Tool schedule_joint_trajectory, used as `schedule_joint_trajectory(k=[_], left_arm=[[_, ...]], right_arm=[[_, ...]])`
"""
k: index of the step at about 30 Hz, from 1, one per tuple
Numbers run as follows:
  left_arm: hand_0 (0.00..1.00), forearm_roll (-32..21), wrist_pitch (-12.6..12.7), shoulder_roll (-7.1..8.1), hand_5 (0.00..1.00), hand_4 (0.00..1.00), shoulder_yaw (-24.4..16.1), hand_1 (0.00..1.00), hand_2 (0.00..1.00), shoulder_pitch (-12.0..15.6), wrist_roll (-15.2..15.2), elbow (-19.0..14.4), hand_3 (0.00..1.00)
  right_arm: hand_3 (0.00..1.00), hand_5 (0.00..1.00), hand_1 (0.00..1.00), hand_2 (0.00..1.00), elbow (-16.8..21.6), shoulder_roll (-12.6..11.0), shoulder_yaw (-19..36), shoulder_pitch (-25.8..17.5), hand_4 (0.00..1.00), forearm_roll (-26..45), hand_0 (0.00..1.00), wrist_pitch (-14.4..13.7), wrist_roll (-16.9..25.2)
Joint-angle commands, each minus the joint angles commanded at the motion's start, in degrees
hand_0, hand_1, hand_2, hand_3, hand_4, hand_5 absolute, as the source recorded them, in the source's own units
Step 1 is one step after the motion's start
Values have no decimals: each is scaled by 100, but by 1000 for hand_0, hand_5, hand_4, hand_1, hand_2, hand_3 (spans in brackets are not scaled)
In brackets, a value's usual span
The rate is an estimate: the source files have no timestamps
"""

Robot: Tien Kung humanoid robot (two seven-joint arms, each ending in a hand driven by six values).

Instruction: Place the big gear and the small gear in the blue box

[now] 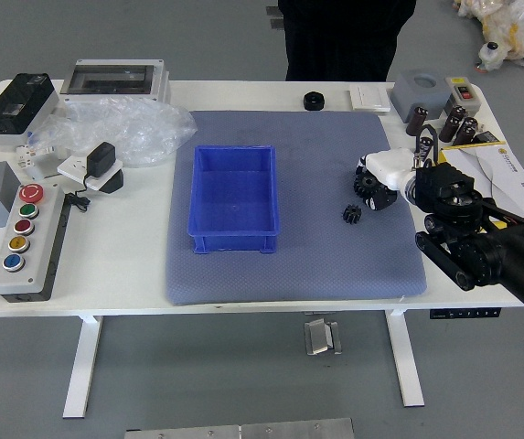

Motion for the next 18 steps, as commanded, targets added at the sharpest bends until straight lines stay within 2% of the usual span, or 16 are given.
schedule_joint_trajectory(k=[3, 4, 9, 10, 18], left_arm=[[849, -1, 1, -2, 312, 666, 0, 815, 793, 0, 1, 0, 821], [849, -1, 2, -2, 310, 666, 0, 815, 794, 1, 1, 0, 821], [849, -4, 3, -1, 310, 666, 2, 815, 794, 1, 3, 0, 821], [849, -5, 4, -1, 311, 666, 2, 814, 793, 0, 3, 0, 821], [849, -12, 5, -1, 310, 666, 0, 815, 794, 5, 3, 0, 821]], right_arm=[[664, 231, 557, 636, -14, 13, 8, -10, 667, -26, 610, -92, 29], [644, 248, 497, 571, -17, 16, 11, -13, 640, -33, 569, -117, 36], [644, 248, 497, 571, -42, 24, 56, -21, 640, -94, 569, -285, 73], [624, 233, 440, 499, -48, 25, 65, -23, 616, -103, 546, -319, 79], [614, 234, 427, 485, -42, 11, 169, -24, 604, -147, 557, -499, 106]])
